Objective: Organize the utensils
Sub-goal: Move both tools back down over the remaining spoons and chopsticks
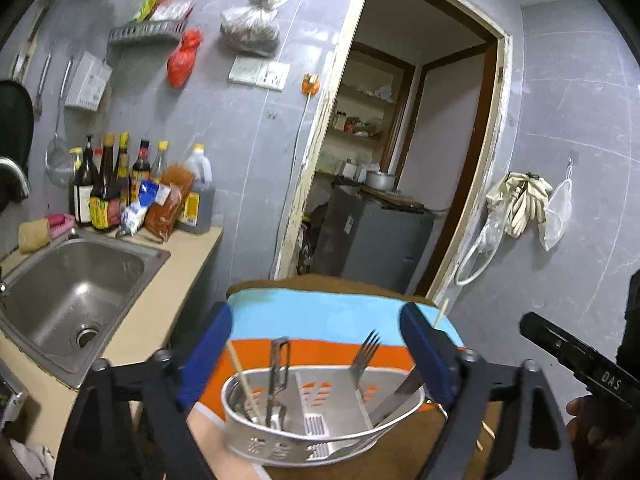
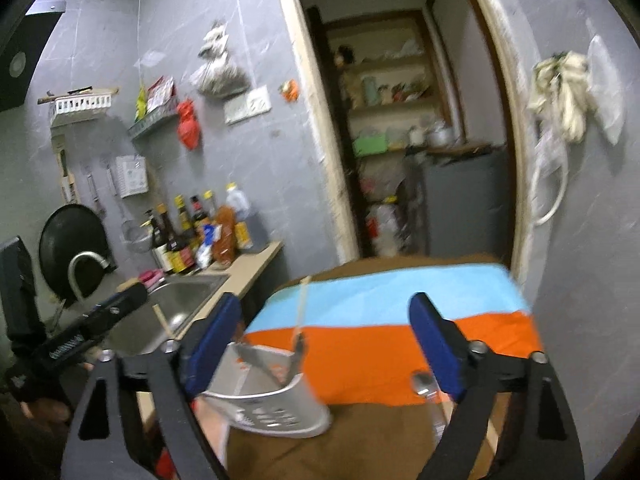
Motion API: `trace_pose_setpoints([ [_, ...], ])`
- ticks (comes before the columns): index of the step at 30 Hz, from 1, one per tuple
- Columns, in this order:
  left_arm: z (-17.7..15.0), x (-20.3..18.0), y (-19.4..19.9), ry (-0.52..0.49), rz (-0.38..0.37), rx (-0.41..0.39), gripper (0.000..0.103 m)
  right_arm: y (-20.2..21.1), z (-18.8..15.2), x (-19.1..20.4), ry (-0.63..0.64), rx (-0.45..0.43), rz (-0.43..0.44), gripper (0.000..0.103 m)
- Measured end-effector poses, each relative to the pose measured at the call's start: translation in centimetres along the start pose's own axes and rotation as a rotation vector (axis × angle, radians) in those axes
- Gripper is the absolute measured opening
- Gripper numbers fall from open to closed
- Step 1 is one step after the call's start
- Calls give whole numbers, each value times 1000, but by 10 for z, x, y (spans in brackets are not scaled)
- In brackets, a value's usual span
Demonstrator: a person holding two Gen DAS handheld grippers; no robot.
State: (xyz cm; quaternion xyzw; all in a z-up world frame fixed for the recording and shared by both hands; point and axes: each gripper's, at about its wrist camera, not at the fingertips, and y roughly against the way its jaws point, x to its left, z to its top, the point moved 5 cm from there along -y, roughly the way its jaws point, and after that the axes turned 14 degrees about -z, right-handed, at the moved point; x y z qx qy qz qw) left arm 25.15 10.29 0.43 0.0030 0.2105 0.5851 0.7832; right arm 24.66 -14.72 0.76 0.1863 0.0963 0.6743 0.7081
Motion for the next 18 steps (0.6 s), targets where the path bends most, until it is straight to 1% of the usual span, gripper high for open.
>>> trace_pose_setpoints([
  [3,6,-19,2,-24,23,-27,100,11,11,-21,8,-47,-49,93],
  [5,8,-31,0,-47,34,-37,102,15,17,-38,22,-64,-85,95],
  [6,9,-35,-1,-55,39,-38,102,17,20,-43,27,-68,-95,97],
  [9,6,-58,-8,-105,54,-34,102,20,27,-67,46,-88,-129,100],
  [14,-7,-92,-22,-153,47,-16,102,14,30,-107,58,-72,-153,100],
  [18,-23,-117,-36,-161,34,8,102,0,27,-134,67,-46,-156,100],
])
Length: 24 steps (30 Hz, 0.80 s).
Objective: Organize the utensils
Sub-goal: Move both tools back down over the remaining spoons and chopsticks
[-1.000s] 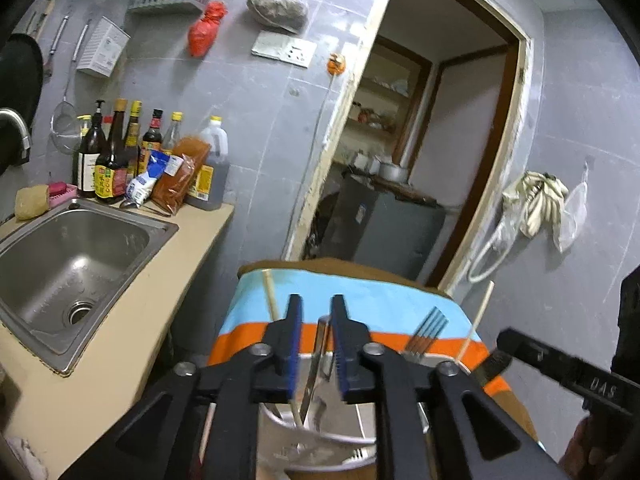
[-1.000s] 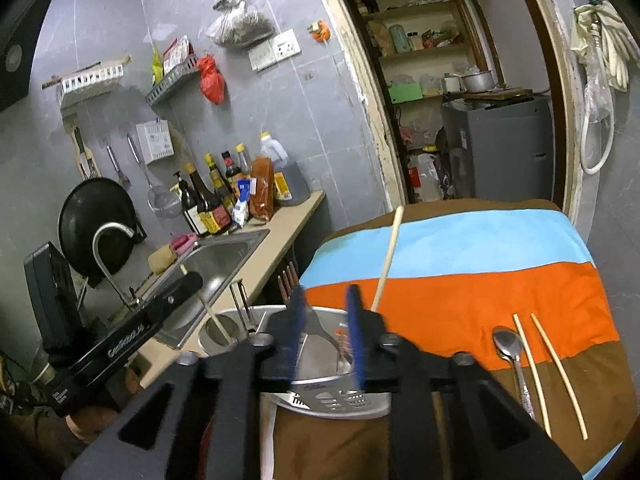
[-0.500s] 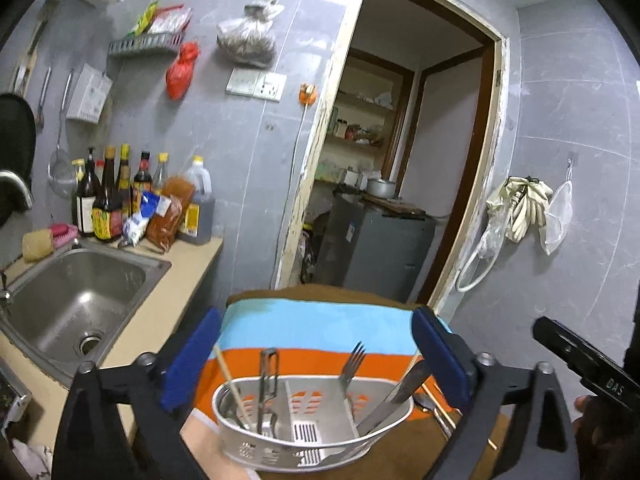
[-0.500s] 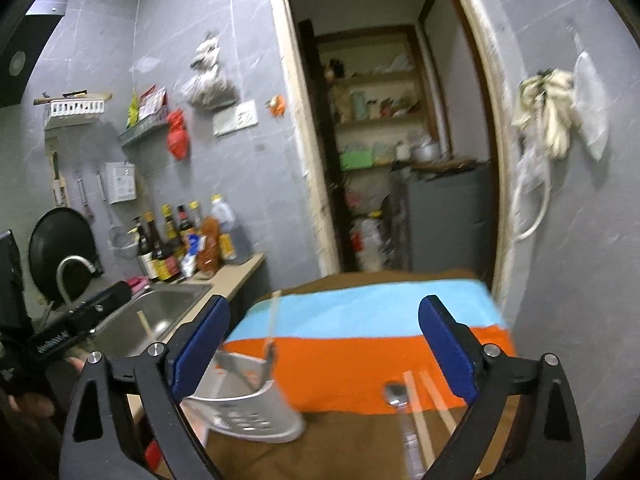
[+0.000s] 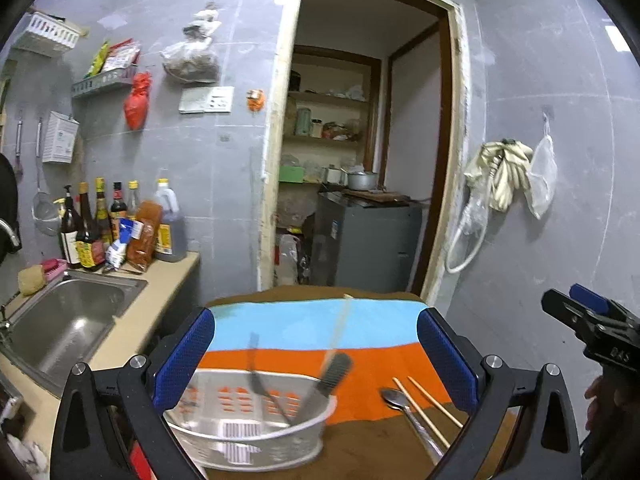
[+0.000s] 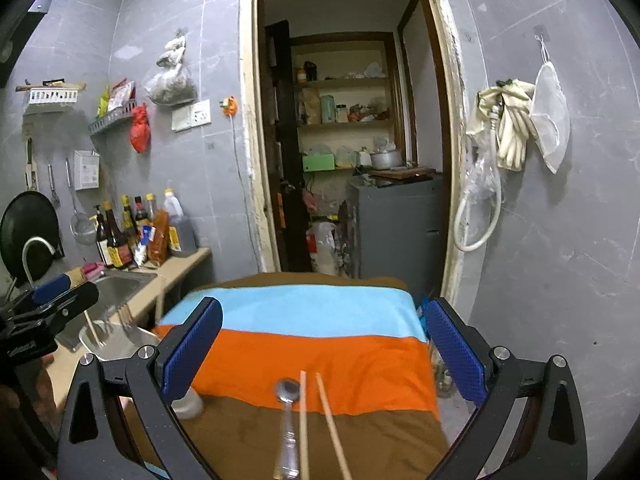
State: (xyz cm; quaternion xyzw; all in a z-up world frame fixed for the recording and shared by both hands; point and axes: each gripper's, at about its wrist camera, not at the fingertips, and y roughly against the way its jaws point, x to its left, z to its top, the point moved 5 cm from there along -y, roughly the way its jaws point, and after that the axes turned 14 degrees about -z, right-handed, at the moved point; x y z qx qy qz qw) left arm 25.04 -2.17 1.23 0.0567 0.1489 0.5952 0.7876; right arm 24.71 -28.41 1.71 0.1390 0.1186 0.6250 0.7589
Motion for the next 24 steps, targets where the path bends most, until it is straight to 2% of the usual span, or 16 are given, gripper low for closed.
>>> trace_pose_setpoints([
  [8,-41,-38,-34,52,-4,73,102,-48,-28,-37,39,96,35,100],
  [18,-95,-49,-87,144,-50,217,101,-103,-92,-50,70,274,117,98],
  [22,-115,-44,-107,196,-61,287,91,-124,-120,-40,76,360,174,85],
  [24,-126,-40,-117,233,-67,324,86,-133,-132,-33,81,392,203,71],
])
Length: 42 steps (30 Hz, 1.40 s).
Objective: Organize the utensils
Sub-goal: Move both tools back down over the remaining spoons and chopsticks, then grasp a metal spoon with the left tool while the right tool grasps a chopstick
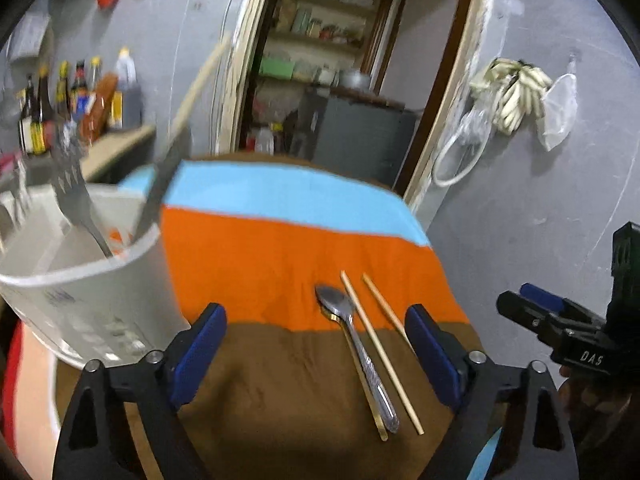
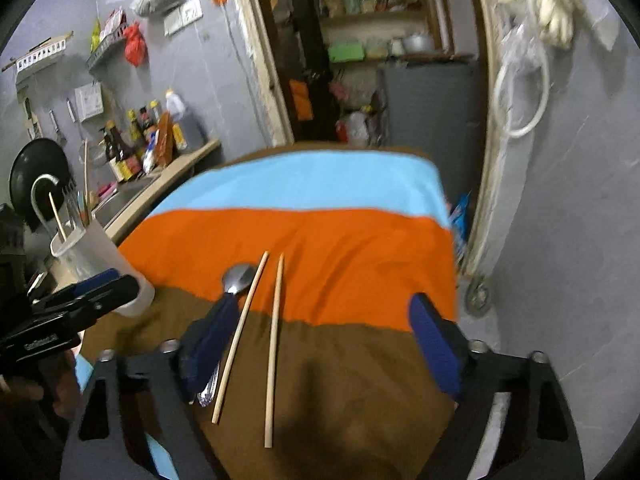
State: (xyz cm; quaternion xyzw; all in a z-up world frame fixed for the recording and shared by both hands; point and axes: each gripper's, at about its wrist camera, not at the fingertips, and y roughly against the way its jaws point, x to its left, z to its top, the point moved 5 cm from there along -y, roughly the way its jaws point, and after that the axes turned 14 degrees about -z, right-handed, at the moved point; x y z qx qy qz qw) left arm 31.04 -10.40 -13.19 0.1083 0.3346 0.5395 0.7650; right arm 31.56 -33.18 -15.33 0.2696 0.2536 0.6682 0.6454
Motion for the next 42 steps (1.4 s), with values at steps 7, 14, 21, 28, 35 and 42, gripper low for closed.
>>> trace_pose_setpoints([
  [7,-23,12,-37,74,-15,125,68,-40,-24,27,69,95,84,49],
  [14,-34,16,-56,112,-39,185,50,-69,-28,53,149,155,127,35],
  [21,-35,13,-72,108,-53,238,43,-87,-29,60,162,191,114,21],
  [28,-32,4,-87,22,9,287,42,-87,-30,46,128,189,122,20],
  [35,-25,-3,-106,-70,75,340,42,-92,-30,36,112,209,104,20],
  [42,-19,1,-111,-31,67,375,27,-105,-21,45,156,257,91,21],
])
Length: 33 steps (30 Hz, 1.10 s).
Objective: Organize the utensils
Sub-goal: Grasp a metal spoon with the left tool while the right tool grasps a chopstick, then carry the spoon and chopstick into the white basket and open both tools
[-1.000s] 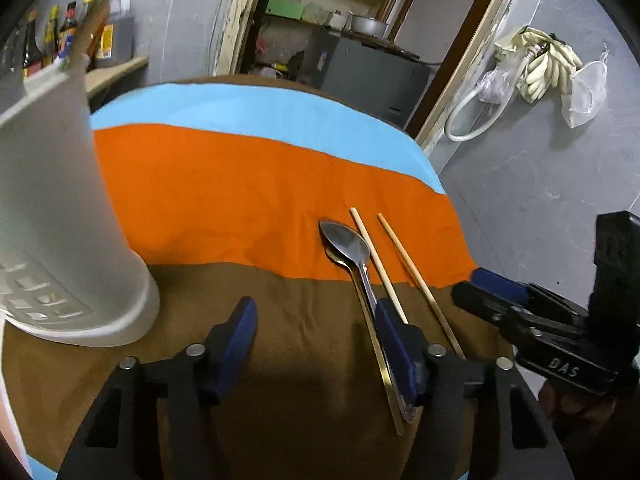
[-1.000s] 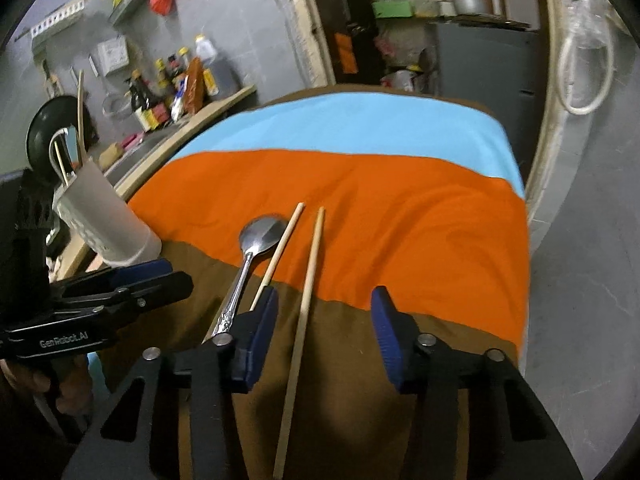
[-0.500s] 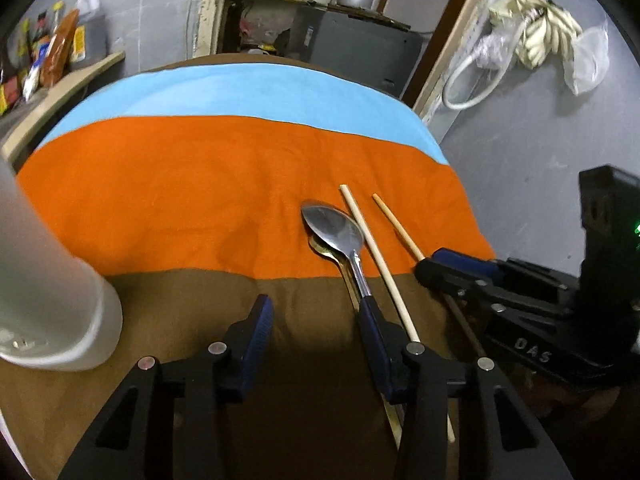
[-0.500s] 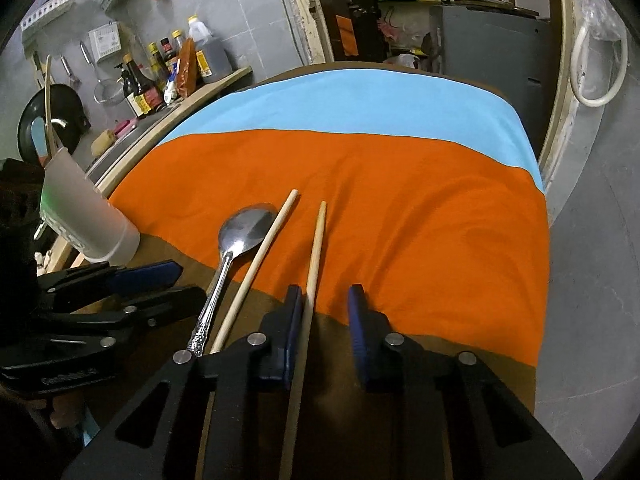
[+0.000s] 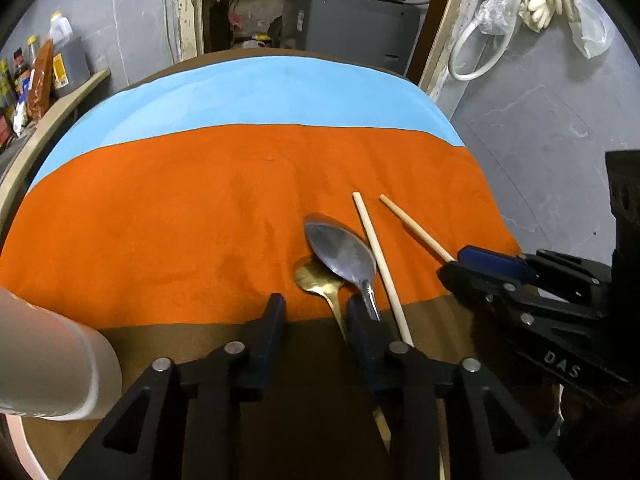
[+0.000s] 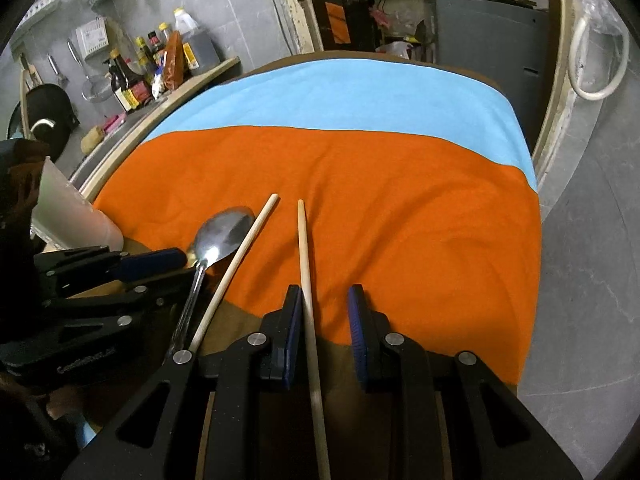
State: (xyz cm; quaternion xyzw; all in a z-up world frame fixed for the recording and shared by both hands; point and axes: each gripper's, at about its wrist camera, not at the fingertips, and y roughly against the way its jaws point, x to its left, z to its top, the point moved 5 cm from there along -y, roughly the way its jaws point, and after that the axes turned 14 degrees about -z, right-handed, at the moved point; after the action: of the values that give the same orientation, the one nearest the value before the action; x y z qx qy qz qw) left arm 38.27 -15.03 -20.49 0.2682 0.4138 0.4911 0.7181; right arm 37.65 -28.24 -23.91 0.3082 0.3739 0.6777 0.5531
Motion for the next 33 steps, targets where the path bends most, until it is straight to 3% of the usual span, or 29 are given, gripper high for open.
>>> trace_pose_setpoints([
  [9,6,0,-6,25,12,60,24,-7,23,20,83,64,-106,19],
  [10,7,0,-6,27,12,59,22,-7,24,21,82,69,-110,16],
  [12,8,1,-6,48,-19,55,9,-4,25,22,73,73,-105,4],
  [15,7,5,-2,81,-52,52,4,8,24,17,11,52,-57,4],
  [19,-1,11,14,153,-129,11,3,38,22,5,-104,-49,27,4],
  [25,-14,6,51,152,-201,-99,3,80,19,-9,-266,-215,149,4],
  [33,-13,-5,128,97,-282,-321,3,132,24,11,-330,-401,172,4],
])
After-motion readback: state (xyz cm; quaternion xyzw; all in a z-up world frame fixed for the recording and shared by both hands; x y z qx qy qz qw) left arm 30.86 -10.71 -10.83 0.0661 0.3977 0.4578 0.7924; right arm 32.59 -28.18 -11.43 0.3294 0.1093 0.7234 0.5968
